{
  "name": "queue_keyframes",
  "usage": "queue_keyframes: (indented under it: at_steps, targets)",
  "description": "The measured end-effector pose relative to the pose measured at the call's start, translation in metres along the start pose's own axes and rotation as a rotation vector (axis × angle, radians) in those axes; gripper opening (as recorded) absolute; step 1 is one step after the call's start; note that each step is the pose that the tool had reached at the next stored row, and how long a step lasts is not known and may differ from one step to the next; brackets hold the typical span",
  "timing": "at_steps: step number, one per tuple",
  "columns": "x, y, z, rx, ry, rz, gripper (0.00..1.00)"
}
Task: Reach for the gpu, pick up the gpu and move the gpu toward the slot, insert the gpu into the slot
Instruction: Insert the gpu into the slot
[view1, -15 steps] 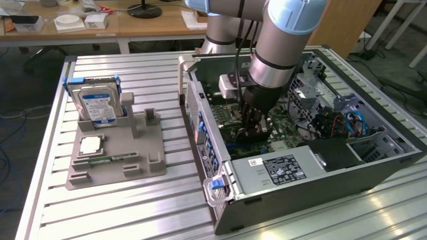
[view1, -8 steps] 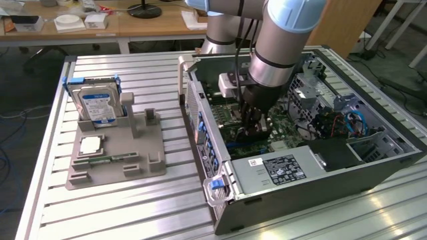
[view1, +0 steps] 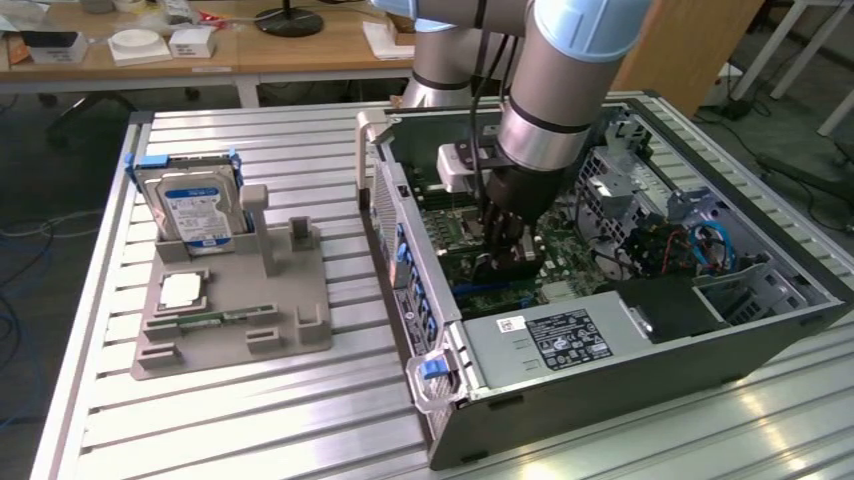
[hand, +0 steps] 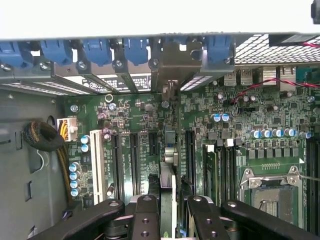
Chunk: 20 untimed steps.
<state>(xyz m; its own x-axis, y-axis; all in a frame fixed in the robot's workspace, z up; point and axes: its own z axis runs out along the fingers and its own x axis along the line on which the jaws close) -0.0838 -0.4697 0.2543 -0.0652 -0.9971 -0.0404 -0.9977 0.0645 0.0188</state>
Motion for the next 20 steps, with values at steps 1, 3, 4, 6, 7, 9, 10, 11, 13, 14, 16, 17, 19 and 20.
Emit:
queue_keyframes:
  at_steps: [1,3,4,6,7,9,10,11,13,14,16,17,19,20]
  targets:
    - [0.0,-0.0001,0.0,0.0023,-0.0002,0.0,0.27]
    - [0.0,0.0003,0.0,0.0033,-0.0002,0.0,0.27]
    - [0.0,0.0006,0.0001,0.0033,-0.0001,0.0,0.27]
    - [0.0001,0.0013,0.0006,0.0034,0.0,0.0,0.27]
    - [0.0001,0.0017,0.0008,0.0034,-0.0001,0.0,0.27]
    - [0.0002,0.0022,0.0012,0.0034,-0.0001,-0.001,0.27]
    - [0.0002,0.0023,0.0013,0.0033,0.0,-0.001,0.27]
    - [0.0002,0.0024,0.0015,0.0033,-0.0001,-0.001,0.27]
    - [0.0002,0.0026,0.0016,0.0033,-0.0001,-0.001,0.27]
    - [0.0002,0.0026,0.0016,0.0033,-0.0001,-0.001,0.27]
    - [0.0002,0.0026,0.0015,0.0034,-0.0003,-0.001,0.27]
    - [0.0001,0.0025,0.0015,0.0036,-0.0005,-0.001,0.27]
    - [0.0001,0.0023,0.0013,0.0036,-0.0005,0.0,0.27]
    - [0.0001,0.0023,0.0012,0.0035,-0.0004,0.0,0.27]
